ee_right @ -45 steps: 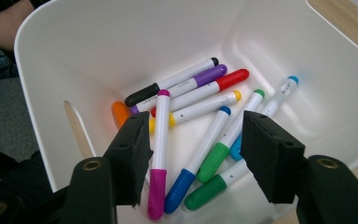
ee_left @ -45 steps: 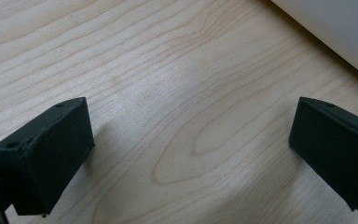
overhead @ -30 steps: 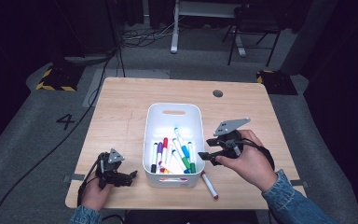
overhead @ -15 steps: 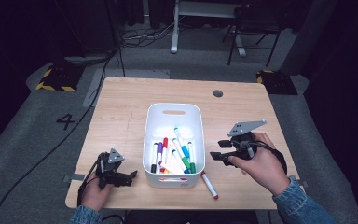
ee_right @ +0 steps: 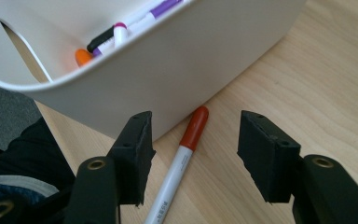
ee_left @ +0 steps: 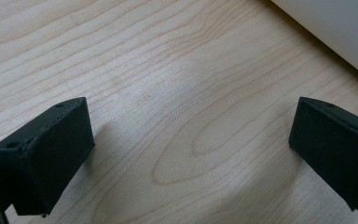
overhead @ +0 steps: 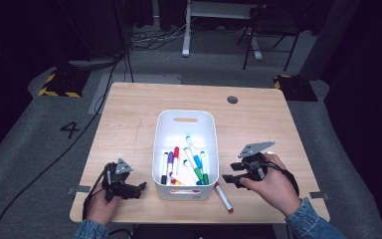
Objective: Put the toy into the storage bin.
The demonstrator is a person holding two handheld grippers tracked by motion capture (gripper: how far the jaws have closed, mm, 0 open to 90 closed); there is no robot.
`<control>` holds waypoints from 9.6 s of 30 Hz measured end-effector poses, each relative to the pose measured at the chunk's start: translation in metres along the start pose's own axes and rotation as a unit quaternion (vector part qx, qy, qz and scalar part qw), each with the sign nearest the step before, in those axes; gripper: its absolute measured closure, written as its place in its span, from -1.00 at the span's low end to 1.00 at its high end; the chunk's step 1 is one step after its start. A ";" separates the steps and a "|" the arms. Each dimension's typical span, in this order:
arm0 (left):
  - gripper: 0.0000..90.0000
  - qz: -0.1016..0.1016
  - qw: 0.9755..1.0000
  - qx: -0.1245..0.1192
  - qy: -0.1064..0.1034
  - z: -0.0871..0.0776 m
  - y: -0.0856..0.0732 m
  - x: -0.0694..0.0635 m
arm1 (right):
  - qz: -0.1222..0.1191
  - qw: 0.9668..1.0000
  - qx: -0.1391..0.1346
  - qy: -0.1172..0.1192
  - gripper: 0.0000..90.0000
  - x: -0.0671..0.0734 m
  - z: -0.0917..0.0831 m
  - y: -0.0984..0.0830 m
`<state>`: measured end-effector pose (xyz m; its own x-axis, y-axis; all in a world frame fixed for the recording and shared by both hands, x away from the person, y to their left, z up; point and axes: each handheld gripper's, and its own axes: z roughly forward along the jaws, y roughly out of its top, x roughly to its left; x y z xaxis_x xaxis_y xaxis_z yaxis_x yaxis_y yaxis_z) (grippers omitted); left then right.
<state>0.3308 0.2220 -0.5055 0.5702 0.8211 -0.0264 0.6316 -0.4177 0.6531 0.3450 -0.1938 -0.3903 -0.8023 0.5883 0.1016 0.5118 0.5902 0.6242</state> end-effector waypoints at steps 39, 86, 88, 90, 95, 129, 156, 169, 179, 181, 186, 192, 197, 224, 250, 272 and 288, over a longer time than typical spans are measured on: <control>-1.00 0.000 1.000 0.000 0.000 0.000 0.000 0.000 | 0.003 0.995 0.086 -0.046 0.71 -0.012 0.068 -0.046; -1.00 0.001 1.000 0.003 -0.002 0.000 0.000 0.000 | 0.022 0.999 -0.001 -0.027 0.71 -0.021 -0.028 0.009; -1.00 0.001 1.000 0.003 -0.001 0.000 0.000 0.000 | 0.019 0.999 -0.008 -0.027 0.71 -0.020 -0.032 0.012; -1.00 0.001 1.000 0.003 -0.002 0.000 0.000 0.000 | 0.019 0.999 -0.011 -0.028 0.71 -0.019 -0.036 0.014; -1.00 0.000 1.000 0.001 -0.002 0.000 0.000 0.000 | 0.010 0.999 -0.020 -0.026 0.71 -0.017 -0.044 0.022; -1.00 -0.004 1.000 -0.002 0.001 0.001 0.000 0.001 | -0.063 0.997 -0.029 0.025 0.71 0.020 -0.018 0.099; -1.00 -0.003 1.000 -0.002 0.002 0.001 0.000 0.001 | -0.094 0.995 -0.005 0.041 0.71 0.033 0.022 0.106; -1.00 -0.003 1.000 -0.002 0.002 0.001 0.000 0.001 | -0.124 0.991 0.039 0.042 0.71 0.041 0.045 0.098; -1.00 -0.003 1.000 -0.002 0.002 0.001 0.000 0.001 | -0.158 0.984 0.069 0.042 0.71 0.050 0.059 0.094; -1.00 -0.003 1.000 -0.002 0.002 0.001 0.000 0.001 | -0.161 0.983 0.075 0.041 0.71 0.052 0.060 0.093; -1.00 -0.003 1.000 -0.002 0.002 0.000 0.000 0.001 | -0.175 0.980 0.088 0.041 0.71 0.056 0.064 0.092; -1.00 -0.003 1.000 -0.002 0.002 0.001 0.000 0.001 | -0.166 0.979 0.098 0.058 0.52 0.058 0.068 0.089; -1.00 -0.003 1.000 -0.002 0.003 0.000 0.000 0.001 | -0.139 0.987 0.055 0.053 0.15 0.058 0.060 0.090; -1.00 -0.003 1.000 -0.002 0.003 0.000 0.000 0.001 | -0.038 0.998 -0.051 -0.016 0.14 0.000 -0.024 0.066; -1.00 -0.003 1.000 -0.002 0.003 0.000 0.000 0.001 | 0.072 0.992 -0.036 -0.096 0.22 -0.067 -0.043 0.003; -1.00 -0.002 1.000 -0.002 0.002 0.000 0.000 0.001 | 0.121 0.987 0.004 -0.107 0.25 -0.086 -0.009 -0.058; -1.00 -0.003 1.000 -0.002 0.003 0.000 0.000 0.001 | 0.135 0.984 0.017 -0.115 0.23 -0.088 0.010 -0.086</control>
<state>0.3319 0.2227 -0.5057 0.5634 0.8258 -0.0267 0.6332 -0.4108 0.6560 0.3748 -0.2913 -0.4608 -0.5467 0.8336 0.0789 0.7101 0.4116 0.5713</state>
